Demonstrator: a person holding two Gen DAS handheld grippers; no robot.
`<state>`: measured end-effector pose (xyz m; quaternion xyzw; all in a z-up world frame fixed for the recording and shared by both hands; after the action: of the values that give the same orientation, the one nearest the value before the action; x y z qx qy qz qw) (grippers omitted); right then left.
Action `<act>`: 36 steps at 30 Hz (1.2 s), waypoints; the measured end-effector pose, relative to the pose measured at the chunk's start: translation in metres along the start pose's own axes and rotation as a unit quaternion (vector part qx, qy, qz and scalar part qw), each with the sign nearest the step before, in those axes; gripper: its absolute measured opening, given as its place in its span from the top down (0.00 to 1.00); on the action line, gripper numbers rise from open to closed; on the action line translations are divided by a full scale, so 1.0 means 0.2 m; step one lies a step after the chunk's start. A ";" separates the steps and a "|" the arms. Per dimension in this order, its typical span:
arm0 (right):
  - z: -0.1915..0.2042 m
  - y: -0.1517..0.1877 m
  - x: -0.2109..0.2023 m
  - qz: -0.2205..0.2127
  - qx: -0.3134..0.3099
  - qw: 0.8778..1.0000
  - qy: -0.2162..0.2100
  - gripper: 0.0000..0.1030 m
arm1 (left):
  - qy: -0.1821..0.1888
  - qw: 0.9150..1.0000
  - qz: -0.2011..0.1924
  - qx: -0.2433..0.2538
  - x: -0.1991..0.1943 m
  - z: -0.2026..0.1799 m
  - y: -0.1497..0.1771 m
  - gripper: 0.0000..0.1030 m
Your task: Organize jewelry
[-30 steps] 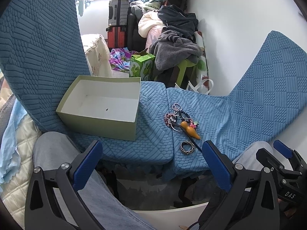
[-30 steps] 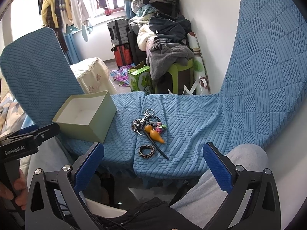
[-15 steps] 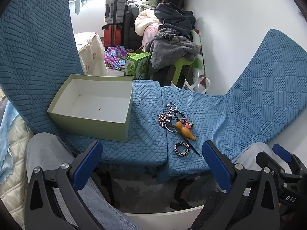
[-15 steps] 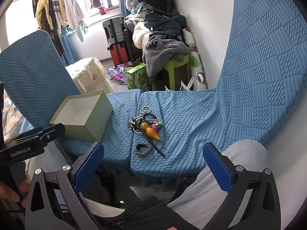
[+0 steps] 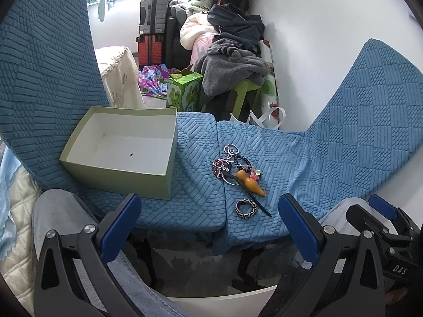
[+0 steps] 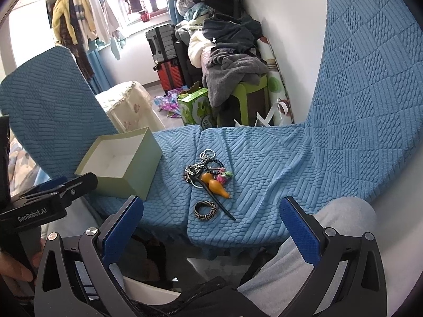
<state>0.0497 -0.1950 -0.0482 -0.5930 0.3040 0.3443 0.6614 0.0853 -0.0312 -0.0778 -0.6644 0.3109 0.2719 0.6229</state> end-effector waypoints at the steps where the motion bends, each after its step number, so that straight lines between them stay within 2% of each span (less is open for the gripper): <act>1: 0.00 0.00 0.01 0.001 0.001 1.000 -0.002 0.00 | 0.002 1.000 0.001 0.002 0.01 0.00 0.00 0.00; 12: -0.09 -0.04 0.17 0.000 0.016 1.000 -0.022 0.01 | 0.018 0.999 0.005 0.029 0.20 -0.06 -0.04 0.00; 14: -0.12 -0.04 0.21 0.001 0.025 0.999 -0.024 0.05 | 0.026 0.999 0.007 0.031 0.25 -0.07 -0.05 0.00; 18: -0.17 -0.06 0.31 0.006 0.038 0.999 -0.026 0.12 | 0.067 0.997 0.019 0.028 0.37 -0.11 -0.07 0.00; 20: -0.20 -0.08 0.37 0.006 0.041 0.999 -0.022 0.13 | 0.077 0.996 0.026 0.028 0.43 -0.12 -0.08 0.00; 24: -0.22 -0.13 0.50 0.013 0.034 0.999 -0.019 0.23 | 0.107 0.993 0.028 0.032 0.56 -0.16 -0.12 0.01; 26: -0.24 -0.14 0.59 0.021 0.032 0.999 -0.024 0.31 | 0.126 0.991 0.034 0.032 0.63 -0.19 -0.11 0.02; 30: -0.26 -0.11 0.78 0.057 0.037 0.997 -0.041 0.44 | 0.151 0.986 0.058 0.037 0.74 -0.25 -0.03 0.13; 32: -0.28 -0.08 0.87 0.079 0.047 0.994 -0.051 0.47 | 0.159 0.984 0.072 0.041 0.79 -0.26 0.02 0.19; 34: -0.27 -0.06 0.94 0.100 0.065 0.990 -0.081 0.47 | 0.166 0.982 0.081 0.040 0.82 -0.27 0.07 0.25; 36: -0.26 -0.04 1.00 0.122 0.069 0.986 -0.093 0.47 | 0.178 0.979 0.087 0.038 0.86 -0.28 0.11 0.27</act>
<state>0.1718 -0.2285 -0.2115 -0.4695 0.3344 0.4540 0.6795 0.1802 -0.1003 -0.2169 -0.6489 0.4835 0.1901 0.5559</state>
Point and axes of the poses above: each gripper's, at about its wrist camera, not at the fingertips, and x roughly the way its jaws point, z to its left, y to its underside, the point moved 9 cm from there along x, roughly the way its jaws point, and after that the axes turned 9 degrees about x, right-handed, at the moved point
